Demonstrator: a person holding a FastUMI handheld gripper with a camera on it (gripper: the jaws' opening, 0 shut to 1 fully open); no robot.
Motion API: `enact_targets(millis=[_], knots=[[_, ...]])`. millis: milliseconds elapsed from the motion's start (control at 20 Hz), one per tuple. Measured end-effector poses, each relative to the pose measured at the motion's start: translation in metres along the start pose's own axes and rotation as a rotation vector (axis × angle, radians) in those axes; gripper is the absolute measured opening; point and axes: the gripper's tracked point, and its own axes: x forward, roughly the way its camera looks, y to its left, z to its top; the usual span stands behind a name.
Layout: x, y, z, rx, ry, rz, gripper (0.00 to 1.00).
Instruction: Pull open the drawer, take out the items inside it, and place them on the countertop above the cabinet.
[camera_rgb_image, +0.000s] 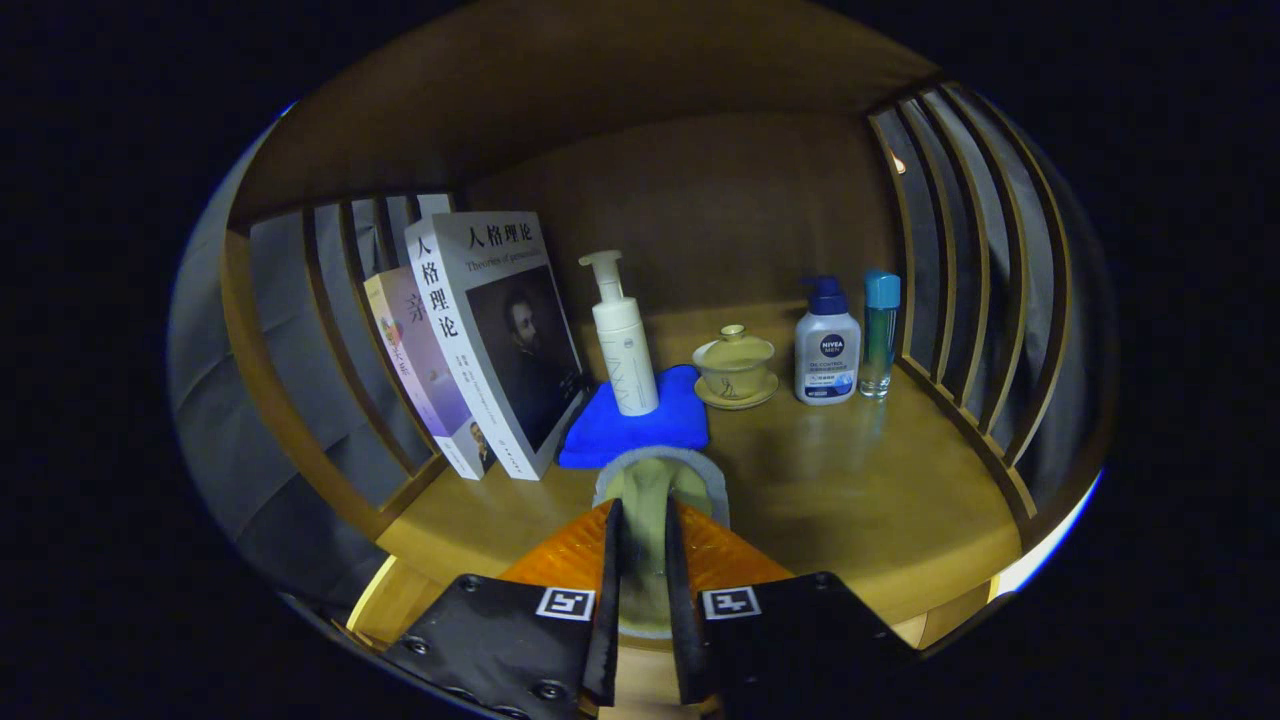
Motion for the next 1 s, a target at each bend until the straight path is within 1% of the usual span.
enact_targets(millis=[100, 150, 300, 500, 650, 850, 1000], knots=[[0.001, 0.005, 0.003, -0.006, -0.029, 0.006, 0.49], [-0.002, 0.004, 0.006, -0.012, -0.05, -0.004, 0.62], [-0.022, 0.007, 0.018, -0.04, -0.121, -0.014, 0.98], [-0.074, 0.028, 0.02, -0.107, -0.254, 0.012, 0.98], [-0.112, 0.045, 0.006, -0.134, -0.32, 0.034, 0.98], [-0.152, 0.049, -0.02, -0.142, -0.385, 0.017, 0.98], [-0.177, 0.043, -0.038, -0.145, -0.442, -0.017, 0.98]])
